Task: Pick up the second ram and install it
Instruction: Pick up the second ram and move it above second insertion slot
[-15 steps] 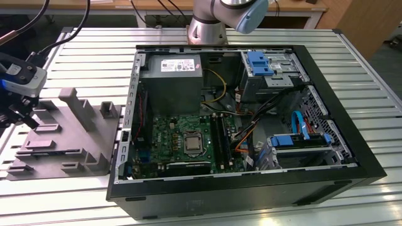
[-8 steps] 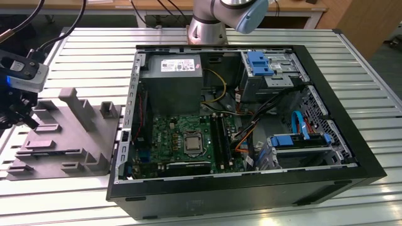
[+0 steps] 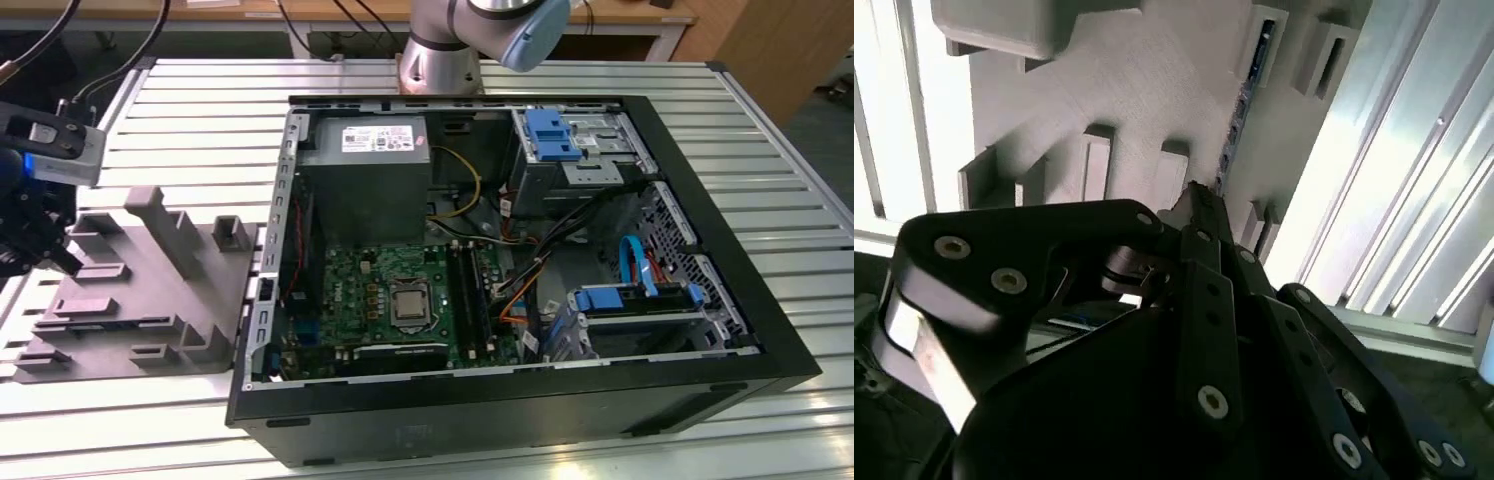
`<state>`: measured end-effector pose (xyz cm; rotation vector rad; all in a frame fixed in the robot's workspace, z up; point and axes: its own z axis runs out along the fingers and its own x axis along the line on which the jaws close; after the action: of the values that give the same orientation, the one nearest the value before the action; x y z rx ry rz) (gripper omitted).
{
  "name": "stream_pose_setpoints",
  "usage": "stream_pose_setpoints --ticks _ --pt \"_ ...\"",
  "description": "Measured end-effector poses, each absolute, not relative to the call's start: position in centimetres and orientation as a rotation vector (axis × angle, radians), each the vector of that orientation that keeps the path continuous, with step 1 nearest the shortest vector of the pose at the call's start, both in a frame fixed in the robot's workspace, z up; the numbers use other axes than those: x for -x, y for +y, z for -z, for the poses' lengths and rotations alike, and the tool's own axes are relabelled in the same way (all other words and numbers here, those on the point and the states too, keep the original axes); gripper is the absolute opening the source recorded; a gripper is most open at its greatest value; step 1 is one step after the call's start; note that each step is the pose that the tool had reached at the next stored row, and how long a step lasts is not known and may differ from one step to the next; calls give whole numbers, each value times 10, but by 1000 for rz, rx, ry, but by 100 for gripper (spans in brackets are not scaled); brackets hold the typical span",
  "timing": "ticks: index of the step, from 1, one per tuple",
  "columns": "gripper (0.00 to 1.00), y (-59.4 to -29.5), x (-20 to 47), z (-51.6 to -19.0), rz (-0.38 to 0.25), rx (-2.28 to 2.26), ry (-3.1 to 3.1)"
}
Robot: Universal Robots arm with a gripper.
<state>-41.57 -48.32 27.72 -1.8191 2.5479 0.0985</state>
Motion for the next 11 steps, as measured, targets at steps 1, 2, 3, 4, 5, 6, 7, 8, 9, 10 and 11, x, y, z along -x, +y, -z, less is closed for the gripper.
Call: stream_pose_setpoints --ticks 1,2,3,4,5,6,7,8,9,10,11 --pt "10 -483 416 -277 -99 1844 2530" --pt "10 -483 416 -277 -99 1867 2514" --pt "10 -483 416 -276 -99 1890 2498" --pt "10 -483 416 -276 -99 1913 2481" --pt "10 -483 416 -276 -99 1936 2464" --pt "10 -483 416 -276 -99 1958 2447" --pt "10 -483 416 -275 -99 1980 2430" --pt "10 -483 416 -275 -99 2004 2411" --pt "10 -483 416 -275 -99 2026 2394" --pt "10 -483 416 -275 -99 2048 2376" --pt "10 -483 416 -274 -98 2070 2358"
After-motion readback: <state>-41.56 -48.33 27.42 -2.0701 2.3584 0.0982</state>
